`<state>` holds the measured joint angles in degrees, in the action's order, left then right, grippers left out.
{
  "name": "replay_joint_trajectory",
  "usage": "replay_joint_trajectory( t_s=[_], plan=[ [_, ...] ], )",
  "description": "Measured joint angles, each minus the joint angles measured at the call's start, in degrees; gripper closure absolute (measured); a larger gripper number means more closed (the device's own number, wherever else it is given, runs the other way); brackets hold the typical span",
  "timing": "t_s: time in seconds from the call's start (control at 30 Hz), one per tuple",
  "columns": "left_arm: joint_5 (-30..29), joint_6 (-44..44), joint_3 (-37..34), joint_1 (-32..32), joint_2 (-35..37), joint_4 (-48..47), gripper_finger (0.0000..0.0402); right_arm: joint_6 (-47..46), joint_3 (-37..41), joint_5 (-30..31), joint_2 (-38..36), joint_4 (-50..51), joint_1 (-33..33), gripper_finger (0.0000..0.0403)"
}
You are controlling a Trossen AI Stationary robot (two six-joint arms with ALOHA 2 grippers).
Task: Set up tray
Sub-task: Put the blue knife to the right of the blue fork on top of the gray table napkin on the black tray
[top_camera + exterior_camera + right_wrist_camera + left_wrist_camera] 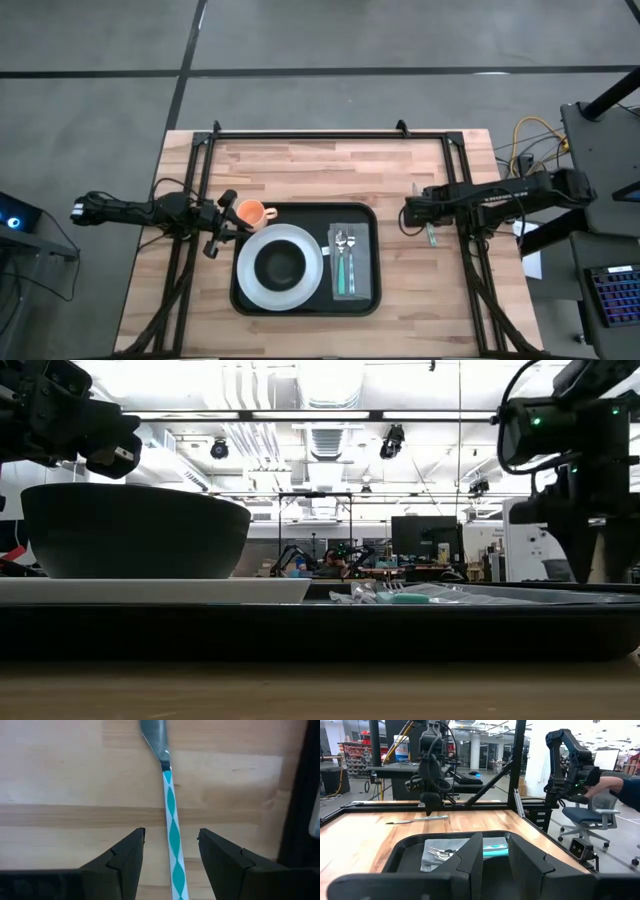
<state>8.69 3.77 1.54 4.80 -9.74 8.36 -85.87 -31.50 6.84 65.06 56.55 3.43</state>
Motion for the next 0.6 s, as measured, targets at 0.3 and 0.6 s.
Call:
replay_joint_trajectory(
  t_s=[0.3,0.6],
  plan=[
    [0.00,0.01,0.00,-0.02,0.00,-0.02,0.0327,4.81,0.36,-2.44,0.71,-0.90,4.84,0.0225],
    [0.00,0.00,0.00,-0.01,0.00,-0.02,0.0327,8.80,0.46,-6.21,3.24,-1.59,10.27,0.0226]
  ],
)
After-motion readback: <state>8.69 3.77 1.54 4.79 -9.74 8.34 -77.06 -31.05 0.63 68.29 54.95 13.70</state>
